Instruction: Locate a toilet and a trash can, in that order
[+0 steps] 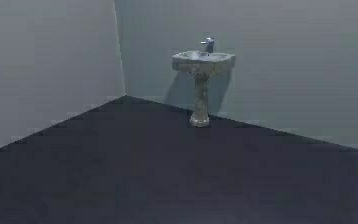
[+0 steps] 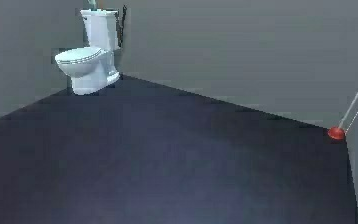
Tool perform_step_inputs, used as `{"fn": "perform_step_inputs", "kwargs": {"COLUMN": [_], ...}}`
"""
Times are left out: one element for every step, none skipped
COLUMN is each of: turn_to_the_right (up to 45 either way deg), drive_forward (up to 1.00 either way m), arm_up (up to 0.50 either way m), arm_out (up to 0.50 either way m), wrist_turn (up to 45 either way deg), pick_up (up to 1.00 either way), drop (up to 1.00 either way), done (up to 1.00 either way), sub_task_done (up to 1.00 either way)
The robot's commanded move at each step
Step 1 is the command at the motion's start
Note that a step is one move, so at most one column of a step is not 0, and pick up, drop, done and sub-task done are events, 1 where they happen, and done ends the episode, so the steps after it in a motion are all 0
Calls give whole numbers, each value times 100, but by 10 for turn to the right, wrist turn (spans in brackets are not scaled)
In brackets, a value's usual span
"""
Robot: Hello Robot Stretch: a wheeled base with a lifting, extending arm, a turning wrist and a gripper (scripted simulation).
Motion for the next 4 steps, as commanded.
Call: {"fn": "perform_step_inputs", "kwargs": {"turn_to_the_right": [450,210,0,30], "drive_forward": [0,0,100,0], "arm_up": [0,0,0,0], "arm_out": [0,0,0,0], "wrist_turn": [0,0,0,0], "pick_up": [0,0,0,0], "drop": [0,0,0,0], "done": [0,0,0,0], "sub_task_done": [0,0,0,0]}}
